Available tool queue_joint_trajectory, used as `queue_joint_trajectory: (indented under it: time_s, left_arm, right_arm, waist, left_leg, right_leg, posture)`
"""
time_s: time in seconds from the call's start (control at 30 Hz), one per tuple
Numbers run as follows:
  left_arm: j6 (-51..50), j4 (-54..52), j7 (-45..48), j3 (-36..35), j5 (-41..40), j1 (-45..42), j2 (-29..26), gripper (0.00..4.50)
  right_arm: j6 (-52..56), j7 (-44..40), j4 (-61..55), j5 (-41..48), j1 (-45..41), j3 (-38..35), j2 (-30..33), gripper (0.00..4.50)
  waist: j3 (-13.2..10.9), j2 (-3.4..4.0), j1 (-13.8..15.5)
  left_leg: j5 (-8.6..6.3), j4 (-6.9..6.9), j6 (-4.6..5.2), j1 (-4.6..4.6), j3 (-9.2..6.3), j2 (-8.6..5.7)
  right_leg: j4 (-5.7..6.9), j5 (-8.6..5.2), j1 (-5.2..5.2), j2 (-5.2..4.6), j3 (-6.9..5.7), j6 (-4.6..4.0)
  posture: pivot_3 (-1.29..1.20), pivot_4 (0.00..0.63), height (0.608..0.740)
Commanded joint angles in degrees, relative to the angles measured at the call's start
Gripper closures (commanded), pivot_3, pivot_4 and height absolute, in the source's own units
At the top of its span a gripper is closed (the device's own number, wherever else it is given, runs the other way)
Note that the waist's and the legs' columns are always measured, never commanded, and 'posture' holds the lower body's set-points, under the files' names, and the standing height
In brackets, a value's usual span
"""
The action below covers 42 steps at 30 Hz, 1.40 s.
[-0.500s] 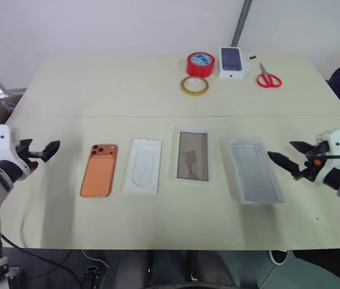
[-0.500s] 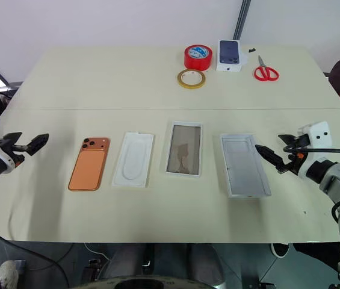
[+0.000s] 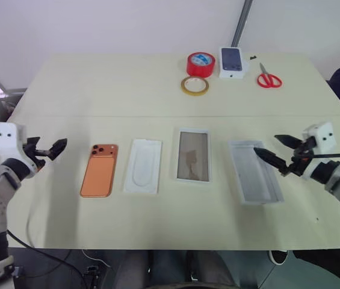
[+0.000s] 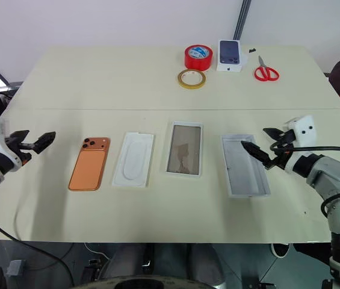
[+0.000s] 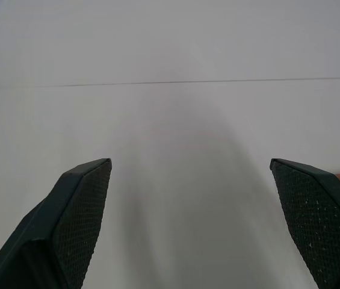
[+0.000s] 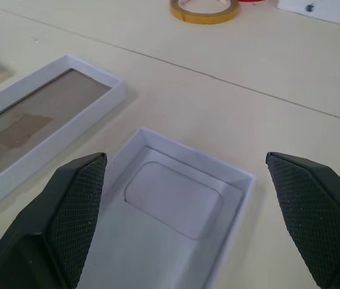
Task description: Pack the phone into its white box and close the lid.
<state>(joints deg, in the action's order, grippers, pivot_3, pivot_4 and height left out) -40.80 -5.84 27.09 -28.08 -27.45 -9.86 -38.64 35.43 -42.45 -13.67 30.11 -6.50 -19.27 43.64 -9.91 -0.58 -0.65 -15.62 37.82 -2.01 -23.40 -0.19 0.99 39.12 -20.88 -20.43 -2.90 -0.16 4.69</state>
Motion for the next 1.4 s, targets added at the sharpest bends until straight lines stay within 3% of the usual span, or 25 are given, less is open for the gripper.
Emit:
queue_joint_trajectory:
  time_s: [0.03, 0.27, 0.47, 0.67, 1.03, 1.13, 1.37, 1.4]
  left_arm:
    - [-2.2, -6.6, 0.1, 3.1, -2.4, -0.7, 1.4, 0.08]
    - [-14.0, -19.9, -0.9, 8.5, -11.6, 0.9, 5.6, 0.08]
    - [-27.0, -27.2, -7.8, 11.2, -18.8, 0.1, 9.0, 0.08]
    - [-39.0, -24.8, -16.6, 6.9, -23.4, -4.8, 15.7, 0.08]
    - [-49.6, -18.8, -22.5, 6.7, -19.7, -11.6, 24.6, 0.08]
    - [-49.6, -18.0, -23.0, 6.5, -18.1, -12.2, 25.9, 0.96]
    - [-48.3, -16.4, -23.8, 5.4, -14.8, -14.1, 27.1, 4.47]
    - [-47.5, -16.0, -23.9, 4.7, -14.5, -14.6, 27.5, 4.47]
  right_arm:
    - [0.8, -0.8, -6.9, 1.7, -2.7, 3.8, -0.1, 0.08]
    - [-0.1, -4.0, -12.8, -1.1, -3.7, 13.7, 1.2, 0.08]
    - [-1.4, -3.8, -12.1, -2.8, -5.6, 17.9, -0.6, 0.08]
    - [-1.7, -4.5, -12.9, -2.6, -3.7, 17.7, -0.1, 0.08]
    - [-1.1, -4.4, -16.3, -3.1, -1.3, 17.3, 1.6, 0.08]
    - [-1.5, -4.5, -16.8, -4.7, -1.1, 18.4, 2.4, 0.0]
    - [0.2, -6.0, -16.7, -8.5, -4.5, 25.6, 3.3, 0.0]
    - [1.1, -6.2, -16.7, -8.8, -5.4, 26.9, 3.3, 0.0]
  waist:
    - [0.0, 0.0, 0.0]
    - [0.0, -0.02, 0.0]
    - [0.0, -0.01, 0.0]
    - [0.0, -0.04, 0.2]
    - [0.0, -0.04, 0.4]
    - [0.0, -0.04, 0.4]
    - [0.0, -0.06, 0.1]
    - [0.0, -0.06, 0.1]
  left_leg:
    - [0.0, 0.0, 0.0, 0.0, 0.0, 0.0]
    - [0.0, 0.03, 0.0, -0.03, -0.01, 0.0]
    - [0.0, 0.06, 0.0, -0.02, -0.04, 0.0]
    - [0.0, 0.14, 0.0, -0.03, -0.08, -0.02]
    - [0.01, 0.17, -0.02, -0.01, -0.09, -0.03]
    - [0.02, 0.2, -0.03, -0.01, -0.09, -0.05]
    - [0.14, 0.19, -0.26, -0.01, -0.09, -0.04]
    - [0.15, 0.19, -0.26, -0.01, -0.09, -0.04]
  right_leg:
    - [0.01, 0.0, 0.0, 0.0, 0.0, 0.0]
    - [-0.01, 0.0, 0.0, 0.01, 0.0, 0.0]
    - [0.01, 0.0, 0.01, 0.03, 0.0, 0.0]
    - [0.01, 0.0, 0.05, 0.05, -0.01, 0.0]
    - [0.02, 0.0, 0.08, 0.09, -0.01, 0.0]
    - [0.01, 0.0, 0.11, 0.08, -0.01, 0.01]
    - [0.01, 0.0, 0.09, 0.1, -0.01, 0.01]
    - [0.02, 0.0, 0.09, 0.1, -0.01, 0.01]
  posture:
    - [0.0, 0.15, 0.74]
    - [0.0, 0.15, 0.74]
    - [0.0, 0.15, 0.74]
    - [0.0, 0.15, 0.74]
    - [0.0, 0.15, 0.74]
    - [0.0, 0.15, 0.74]
    - [0.0, 0.15, 0.74]
    - [0.0, 0.15, 0.74]
